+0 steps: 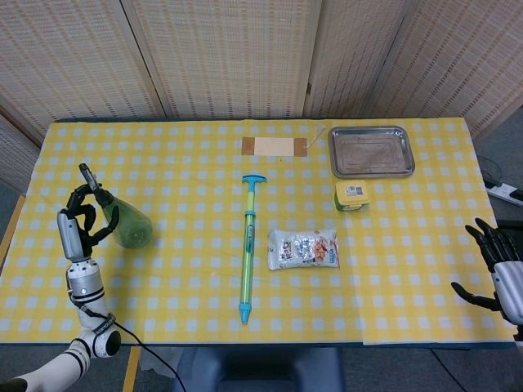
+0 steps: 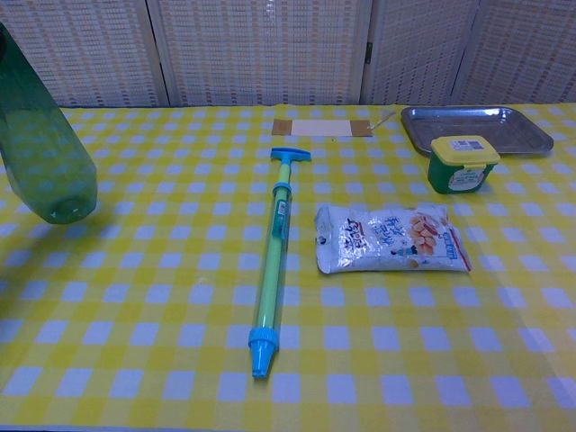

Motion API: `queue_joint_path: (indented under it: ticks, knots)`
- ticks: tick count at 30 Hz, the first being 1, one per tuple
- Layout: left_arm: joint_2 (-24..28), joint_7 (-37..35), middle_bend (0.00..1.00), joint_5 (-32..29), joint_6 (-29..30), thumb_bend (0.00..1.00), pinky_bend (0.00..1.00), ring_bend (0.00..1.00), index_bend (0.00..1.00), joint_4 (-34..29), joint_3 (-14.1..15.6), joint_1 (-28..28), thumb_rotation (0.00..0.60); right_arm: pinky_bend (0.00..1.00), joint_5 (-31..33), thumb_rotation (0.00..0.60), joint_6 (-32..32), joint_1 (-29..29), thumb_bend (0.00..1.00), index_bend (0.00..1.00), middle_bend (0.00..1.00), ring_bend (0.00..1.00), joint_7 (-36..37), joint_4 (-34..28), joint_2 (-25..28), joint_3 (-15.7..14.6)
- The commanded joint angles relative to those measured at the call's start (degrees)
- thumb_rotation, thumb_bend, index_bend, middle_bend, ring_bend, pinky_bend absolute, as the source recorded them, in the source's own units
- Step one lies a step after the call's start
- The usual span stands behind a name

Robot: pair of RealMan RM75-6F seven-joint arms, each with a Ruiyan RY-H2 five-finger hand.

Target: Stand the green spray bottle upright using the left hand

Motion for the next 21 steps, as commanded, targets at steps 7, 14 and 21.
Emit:
queue_joint_path:
  ticks: [7, 14, 21]
  knots:
    - [-1.25, -0.25, 0.53, -0.14, -0.82, 0.46, 1.0, 1.0, 0.39, 3.12, 1.75, -0.51, 0.6, 0.0, -0.64, 0.6, 0.98, -0.37, 0.24, 0.0, 0.0, 0.01, 0.54, 0.05, 0.13, -0.18]
    - [-2.82, -1.23, 0.53, 0.08, -0.32, 0.46, 1.0, 1.0, 0.39, 5.81, 3.08, -0.5, 0.6, 0.0, -1.09, 0.6, 1.66, -0.63, 0.24, 0.0, 0.0, 0.01, 0.63, 0.08, 0.16, -0.33]
    - [-3.63, -2.07, 0.53, -0.18, -0.2, 0.46, 1.0, 1.0, 0.4, 7.45, 3.69, -0.46, 0.6, 0.0, -1.5, 0.6, 2.15, -0.79, 0.24, 0.0, 0.0, 0.01, 0.6, 0.04, 0.13, -0.46]
